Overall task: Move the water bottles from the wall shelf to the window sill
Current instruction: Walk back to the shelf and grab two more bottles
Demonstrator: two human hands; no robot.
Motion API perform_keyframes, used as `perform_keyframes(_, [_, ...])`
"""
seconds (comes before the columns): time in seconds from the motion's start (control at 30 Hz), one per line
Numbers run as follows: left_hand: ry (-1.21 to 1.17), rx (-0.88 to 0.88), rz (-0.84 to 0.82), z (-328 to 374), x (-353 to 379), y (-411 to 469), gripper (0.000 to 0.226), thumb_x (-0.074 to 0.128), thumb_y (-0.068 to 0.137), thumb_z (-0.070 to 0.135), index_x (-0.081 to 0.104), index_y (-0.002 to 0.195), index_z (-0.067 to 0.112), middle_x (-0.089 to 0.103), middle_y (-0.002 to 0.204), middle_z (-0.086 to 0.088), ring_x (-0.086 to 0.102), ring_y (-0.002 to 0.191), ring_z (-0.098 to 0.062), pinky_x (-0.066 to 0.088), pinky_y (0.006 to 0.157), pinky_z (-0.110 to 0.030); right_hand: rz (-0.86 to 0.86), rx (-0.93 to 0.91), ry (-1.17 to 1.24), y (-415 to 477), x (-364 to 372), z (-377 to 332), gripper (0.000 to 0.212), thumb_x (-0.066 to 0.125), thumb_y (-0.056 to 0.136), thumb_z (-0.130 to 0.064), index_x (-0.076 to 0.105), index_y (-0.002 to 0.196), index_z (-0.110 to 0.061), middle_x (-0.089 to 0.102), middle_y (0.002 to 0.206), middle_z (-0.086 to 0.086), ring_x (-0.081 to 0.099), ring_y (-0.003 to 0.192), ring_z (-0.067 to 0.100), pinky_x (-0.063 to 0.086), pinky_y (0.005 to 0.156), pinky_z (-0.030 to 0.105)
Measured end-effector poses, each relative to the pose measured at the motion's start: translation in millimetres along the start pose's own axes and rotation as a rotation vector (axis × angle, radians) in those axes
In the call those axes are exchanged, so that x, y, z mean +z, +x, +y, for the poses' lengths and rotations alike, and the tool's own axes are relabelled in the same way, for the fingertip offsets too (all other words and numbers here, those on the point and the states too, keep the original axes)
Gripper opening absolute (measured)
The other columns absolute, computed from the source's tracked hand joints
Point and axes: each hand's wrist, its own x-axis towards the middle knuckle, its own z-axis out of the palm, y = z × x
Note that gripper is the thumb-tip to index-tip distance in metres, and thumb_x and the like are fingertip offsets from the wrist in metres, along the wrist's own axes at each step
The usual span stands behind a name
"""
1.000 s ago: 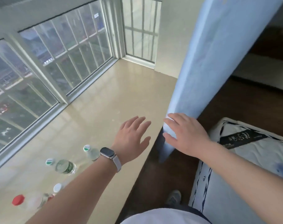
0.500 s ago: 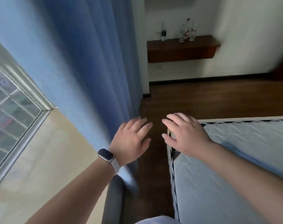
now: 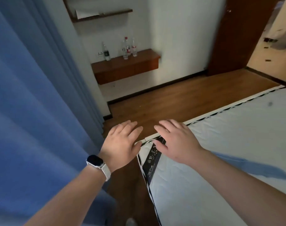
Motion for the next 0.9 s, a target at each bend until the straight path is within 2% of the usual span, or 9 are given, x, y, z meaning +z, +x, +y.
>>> perform_keyframes(0.2, [-0.026, -0.008, -0.037, -36.8, 25.0, 52.3, 0.05, 0.061, 0.089, 0.041, 0.055, 0.135, 0.023, 0.057, 0.138, -0.004, 0.048, 0.131, -0.026, 0.037, 0.106, -0.045, -0.057, 0.059, -0.048, 43.6, 13.0, 7.1, 0.051, 0.04, 0.091, -0.051, 0.058, 0.127, -0.02, 0.058, 0.129, 0.001, 0.05, 0.12, 0.024, 0.045, 0.095, 0.042])
perform_keyframes(0.5, [-0.057, -0.074, -0.069, -163.2, 49.9, 103.2, 0.051, 0.055, 0.093, 0.044, 0.049, 0.14, 0.026, 0.052, 0.143, -0.003, 0.044, 0.134, -0.023, 0.031, 0.11, -0.043, -0.161, 0.094, -0.12, 181.8, 49.3, -19.7, 0.055, 0.032, 0.094, -0.058, 0.045, 0.138, -0.029, 0.048, 0.143, -0.003, 0.039, 0.135, 0.02, 0.032, 0.11, 0.042])
perform_keyframes(0.73, [-0.018, -0.13, -0.108, -269.8, 59.5, 116.2, 0.054, 0.044, 0.097, 0.045, 0.037, 0.147, 0.028, 0.04, 0.153, -0.002, 0.031, 0.142, -0.022, 0.021, 0.115, -0.042, -0.19, 0.017, -0.127, 287.4, 88.0, -58.9, 0.055, 0.029, 0.095, -0.061, 0.038, 0.141, -0.032, 0.044, 0.147, -0.003, 0.034, 0.139, 0.02, 0.03, 0.111, 0.042])
perform_keyframes(0.9, [-0.018, -0.197, -0.116, -327.7, 62.3, 118.7, 0.054, 0.043, 0.098, 0.044, 0.035, 0.148, 0.026, 0.039, 0.152, -0.002, 0.031, 0.142, -0.022, 0.021, 0.116, -0.043, -0.207, -0.028, -0.101, 340.4, 107.6, -79.8, 0.056, 0.028, 0.095, -0.06, 0.036, 0.143, -0.032, 0.041, 0.149, -0.003, 0.032, 0.14, 0.02, 0.029, 0.111, 0.042])
